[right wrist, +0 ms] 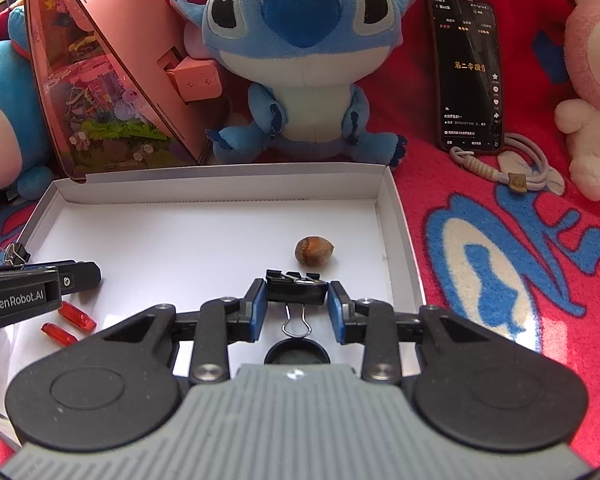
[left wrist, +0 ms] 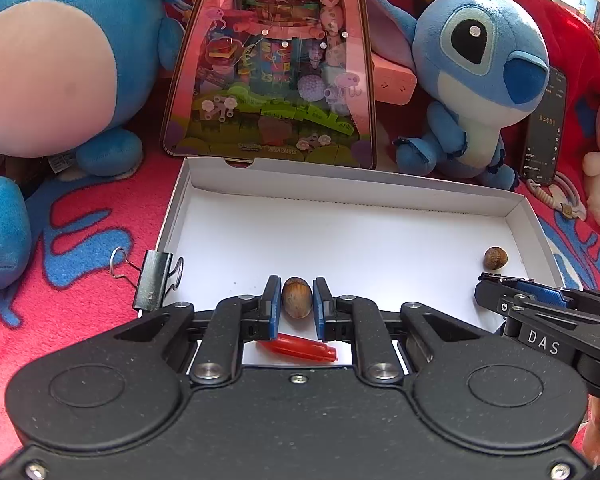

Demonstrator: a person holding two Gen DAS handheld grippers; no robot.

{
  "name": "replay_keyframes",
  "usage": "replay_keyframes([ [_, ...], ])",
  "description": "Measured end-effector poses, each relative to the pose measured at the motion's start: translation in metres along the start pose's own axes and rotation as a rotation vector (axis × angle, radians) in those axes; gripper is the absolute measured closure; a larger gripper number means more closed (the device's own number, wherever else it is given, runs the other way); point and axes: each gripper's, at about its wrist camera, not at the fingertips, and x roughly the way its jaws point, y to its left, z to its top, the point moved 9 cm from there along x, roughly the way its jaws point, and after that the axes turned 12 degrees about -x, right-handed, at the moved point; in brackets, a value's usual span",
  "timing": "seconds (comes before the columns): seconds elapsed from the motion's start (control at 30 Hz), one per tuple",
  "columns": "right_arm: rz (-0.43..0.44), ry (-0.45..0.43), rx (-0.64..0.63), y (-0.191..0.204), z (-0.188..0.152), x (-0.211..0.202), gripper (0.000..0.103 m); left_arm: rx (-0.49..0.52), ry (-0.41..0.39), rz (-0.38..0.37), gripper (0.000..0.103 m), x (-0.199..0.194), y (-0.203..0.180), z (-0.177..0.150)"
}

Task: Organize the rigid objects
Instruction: 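Lower both tools into the box and open them to release clip and nut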

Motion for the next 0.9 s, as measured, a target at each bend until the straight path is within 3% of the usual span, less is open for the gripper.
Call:
replay_keyframes([
  [0.47, -0.052, -0.015, -0.054, 0.007, -0.001, 0.003, 0.064, -0.001, -0.039, -0.006, 0.086, -0.002, -0.001, 0.000],
  [0.53, -0.051, -0.021, -0.051, 0.007, -0.001, 0.002, 0.056, 0.002, -0.043, -0.014, 0.083, -0.002, -0.003, -0.001],
  [0.7, -0.058, -0.049, -0.069, 0.008, 0.000, -0.002, 0.048, 0.020, -0.056, -0.009, 0.059, -0.004, -0.008, -0.003],
  [0.9, -0.051, -0.103, -0.063, 0.008, 0.001, -0.020, 0.035, 0.036, -0.065, -0.020, 0.043, -0.016, -0.010, -0.011],
])
